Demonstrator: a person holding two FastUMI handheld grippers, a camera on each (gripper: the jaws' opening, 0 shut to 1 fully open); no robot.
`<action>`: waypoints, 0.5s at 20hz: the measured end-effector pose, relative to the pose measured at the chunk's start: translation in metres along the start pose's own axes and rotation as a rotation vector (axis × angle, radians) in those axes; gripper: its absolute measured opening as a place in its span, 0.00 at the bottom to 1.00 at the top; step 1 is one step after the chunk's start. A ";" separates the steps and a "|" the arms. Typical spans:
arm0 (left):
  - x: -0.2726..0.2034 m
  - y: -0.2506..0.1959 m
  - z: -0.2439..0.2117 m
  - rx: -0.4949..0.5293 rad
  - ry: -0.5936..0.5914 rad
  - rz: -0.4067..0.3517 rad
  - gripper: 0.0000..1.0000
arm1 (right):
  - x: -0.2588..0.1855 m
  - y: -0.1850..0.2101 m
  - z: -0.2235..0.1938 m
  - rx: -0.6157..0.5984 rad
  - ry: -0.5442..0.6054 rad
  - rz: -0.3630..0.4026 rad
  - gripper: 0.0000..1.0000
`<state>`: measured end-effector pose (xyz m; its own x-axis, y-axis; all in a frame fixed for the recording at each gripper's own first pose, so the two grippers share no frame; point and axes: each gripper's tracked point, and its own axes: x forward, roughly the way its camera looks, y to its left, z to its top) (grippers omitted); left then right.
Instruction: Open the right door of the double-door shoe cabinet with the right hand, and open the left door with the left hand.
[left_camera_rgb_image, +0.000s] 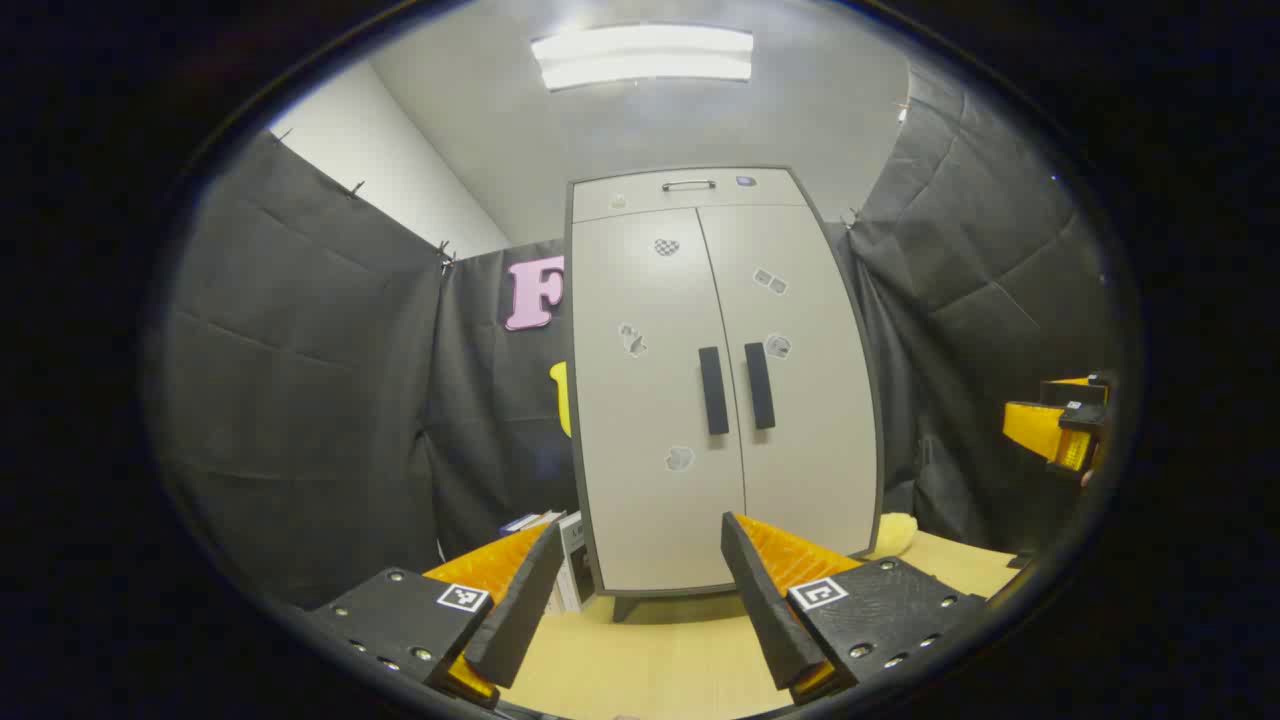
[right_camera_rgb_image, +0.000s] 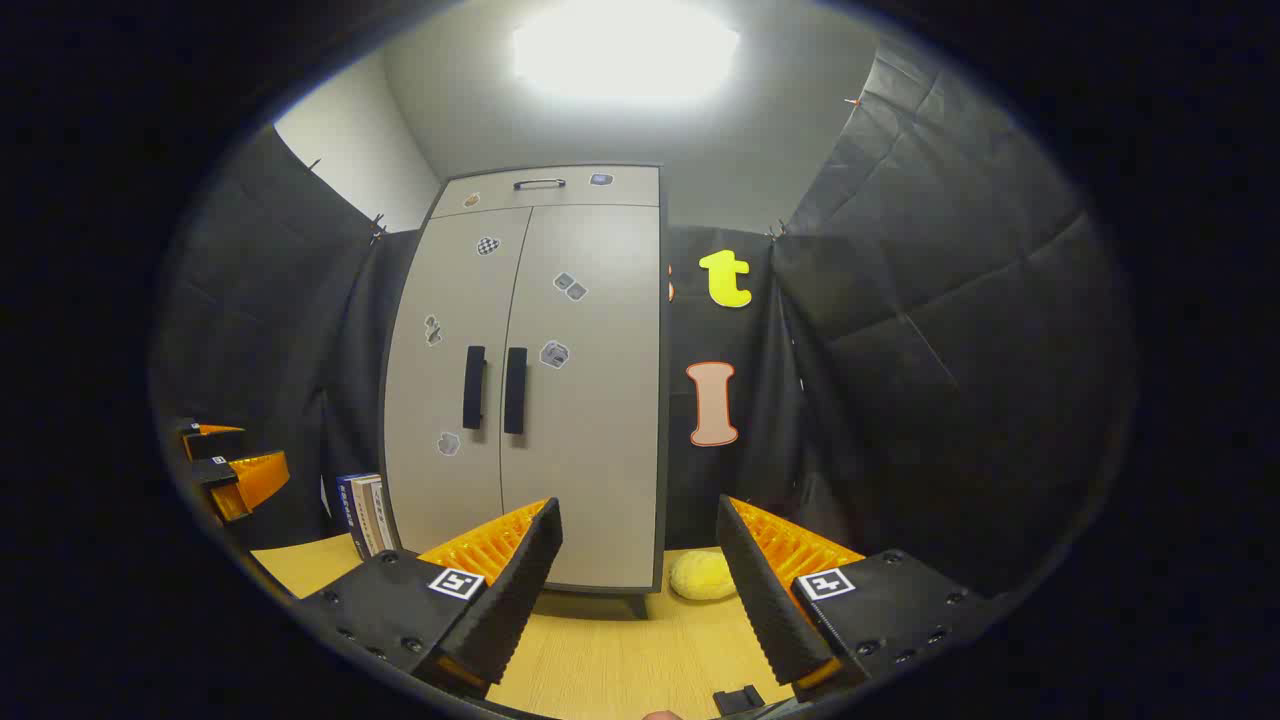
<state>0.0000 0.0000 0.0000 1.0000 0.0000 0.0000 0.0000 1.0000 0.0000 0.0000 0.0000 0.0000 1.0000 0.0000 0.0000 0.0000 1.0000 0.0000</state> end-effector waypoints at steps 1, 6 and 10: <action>-0.001 0.001 0.000 0.001 -0.001 0.001 0.92 | 0.000 0.001 0.000 0.002 -0.001 0.003 0.98; -0.002 0.000 0.000 -0.002 0.000 -0.001 0.93 | 0.000 0.001 0.000 0.009 0.000 0.002 0.98; -0.002 -0.003 0.002 -0.001 -0.003 -0.004 0.92 | -0.001 -0.003 0.000 0.009 -0.002 -0.005 0.98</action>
<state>-0.0016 -0.0028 0.0016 1.0000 -0.0044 0.0028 0.0044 1.0000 -0.0012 -0.0006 -0.0034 -0.0005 1.0000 -0.0055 0.0015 0.0054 0.9999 0.0091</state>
